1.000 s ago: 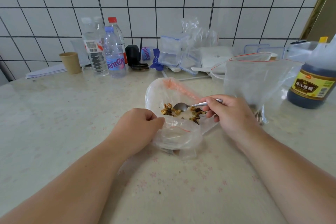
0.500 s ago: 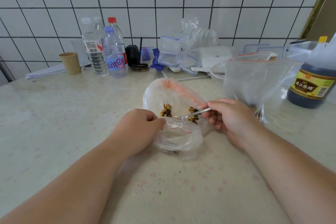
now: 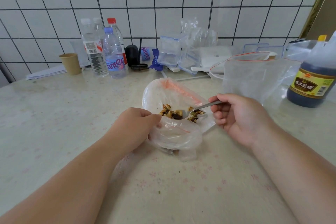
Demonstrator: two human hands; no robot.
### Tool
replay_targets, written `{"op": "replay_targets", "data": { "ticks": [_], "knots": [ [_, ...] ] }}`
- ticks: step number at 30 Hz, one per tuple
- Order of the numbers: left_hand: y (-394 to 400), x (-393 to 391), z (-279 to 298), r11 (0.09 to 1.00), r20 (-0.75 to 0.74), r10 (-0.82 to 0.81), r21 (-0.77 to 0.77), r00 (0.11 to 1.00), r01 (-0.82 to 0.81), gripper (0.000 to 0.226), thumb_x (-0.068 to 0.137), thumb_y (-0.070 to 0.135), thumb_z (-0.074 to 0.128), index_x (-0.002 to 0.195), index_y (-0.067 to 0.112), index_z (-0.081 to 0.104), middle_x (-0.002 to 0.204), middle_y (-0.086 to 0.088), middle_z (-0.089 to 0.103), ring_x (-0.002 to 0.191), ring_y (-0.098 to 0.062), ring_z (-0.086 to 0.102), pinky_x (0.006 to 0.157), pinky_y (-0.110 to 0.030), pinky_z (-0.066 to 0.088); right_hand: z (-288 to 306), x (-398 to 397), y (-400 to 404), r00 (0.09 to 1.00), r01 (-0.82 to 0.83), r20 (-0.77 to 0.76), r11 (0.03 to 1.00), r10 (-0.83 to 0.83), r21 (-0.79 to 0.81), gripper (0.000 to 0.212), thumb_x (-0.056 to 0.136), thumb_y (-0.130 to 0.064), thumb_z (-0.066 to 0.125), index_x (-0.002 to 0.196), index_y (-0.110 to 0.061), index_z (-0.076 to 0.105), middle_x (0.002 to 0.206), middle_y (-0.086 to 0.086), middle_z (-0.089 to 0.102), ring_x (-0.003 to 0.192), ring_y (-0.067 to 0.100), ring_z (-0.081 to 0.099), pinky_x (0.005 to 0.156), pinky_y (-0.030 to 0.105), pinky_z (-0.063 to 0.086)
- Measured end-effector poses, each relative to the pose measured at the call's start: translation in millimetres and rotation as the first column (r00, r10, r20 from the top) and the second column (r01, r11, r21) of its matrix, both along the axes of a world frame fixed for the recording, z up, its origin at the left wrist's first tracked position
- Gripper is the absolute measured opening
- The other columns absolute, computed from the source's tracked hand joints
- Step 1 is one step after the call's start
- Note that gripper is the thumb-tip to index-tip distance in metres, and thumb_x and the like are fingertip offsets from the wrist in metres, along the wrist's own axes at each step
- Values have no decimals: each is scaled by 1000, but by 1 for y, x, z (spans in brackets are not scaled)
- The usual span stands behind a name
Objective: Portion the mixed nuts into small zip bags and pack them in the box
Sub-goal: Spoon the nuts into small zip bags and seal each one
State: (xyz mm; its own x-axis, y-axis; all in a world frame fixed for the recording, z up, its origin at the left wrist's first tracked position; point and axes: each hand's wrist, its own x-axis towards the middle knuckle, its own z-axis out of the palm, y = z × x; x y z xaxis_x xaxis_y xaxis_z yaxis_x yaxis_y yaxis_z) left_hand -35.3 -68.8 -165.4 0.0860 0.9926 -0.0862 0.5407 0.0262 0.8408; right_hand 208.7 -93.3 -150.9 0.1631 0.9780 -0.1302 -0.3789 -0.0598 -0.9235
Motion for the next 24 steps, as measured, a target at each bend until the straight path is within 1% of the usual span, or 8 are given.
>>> {"op": "replay_targets", "data": {
  "ticks": [4,8,11,14,16,18,21,24],
  "knots": [
    [1,-2,-1,1000,6,16,20,1000,-16,33,95,39,63,70,25,79,39,8,50,31,-10,36,36,-16,34,4,-2,-9,977,-122,190,980,91,159,35,98,-14,52,69,-10,72,58,11,60,44,14,46,39,21,33],
    [1,-2,-3,999,-15,14,45,1000,-13,32,96,38,63,70,29,79,42,7,54,34,-8,38,36,-16,35,4,-3,-18,861,-307,491,906,133,292,23,88,-24,59,73,-19,75,66,11,65,53,12,52,48,19,39],
    [2,-2,-4,999,-35,7,38,999,-6,32,95,37,62,70,28,78,42,8,55,34,-8,39,37,-16,35,3,-3,-20,807,-363,577,876,125,318,22,87,-27,58,74,-24,76,72,13,67,59,10,55,54,19,42],
    [4,-5,-5,996,-45,47,73,998,-44,45,95,45,61,65,11,66,42,10,46,38,-10,37,43,-19,33,3,1,-18,855,-293,514,878,63,380,22,88,-26,58,78,-21,77,68,4,66,58,11,53,55,18,42],
    [7,-6,-4,986,-66,132,111,989,-124,54,94,52,58,66,7,65,44,7,54,47,-15,48,51,-25,37,3,5,-15,909,-190,417,891,0,412,23,88,-27,58,80,-20,78,68,3,66,56,12,52,54,18,41],
    [11,-7,-1,970,-113,218,132,969,-202,56,93,58,54,63,15,73,50,16,66,55,-16,61,54,-25,40,3,7,-11,929,-71,358,908,-90,412,23,88,-28,58,80,-21,77,67,2,67,55,10,52,52,17,41],
    [20,-5,0,964,-126,258,92,958,-248,59,92,66,52,66,20,77,55,19,70,61,-19,67,56,-27,43,-4,3,-5,890,52,405,929,-209,366,22,88,-31,57,82,-25,77,69,-1,71,57,8,56,53,18,44],
    [26,-1,-5,971,-161,238,53,958,-232,62,87,67,61,65,10,74,43,6,62,47,-20,58,54,-27,42,-14,-3,1,809,75,532,942,-249,326,21,85,-36,55,83,-34,76,72,-4,72,60,8,58,61,28,47]
  ]
}}
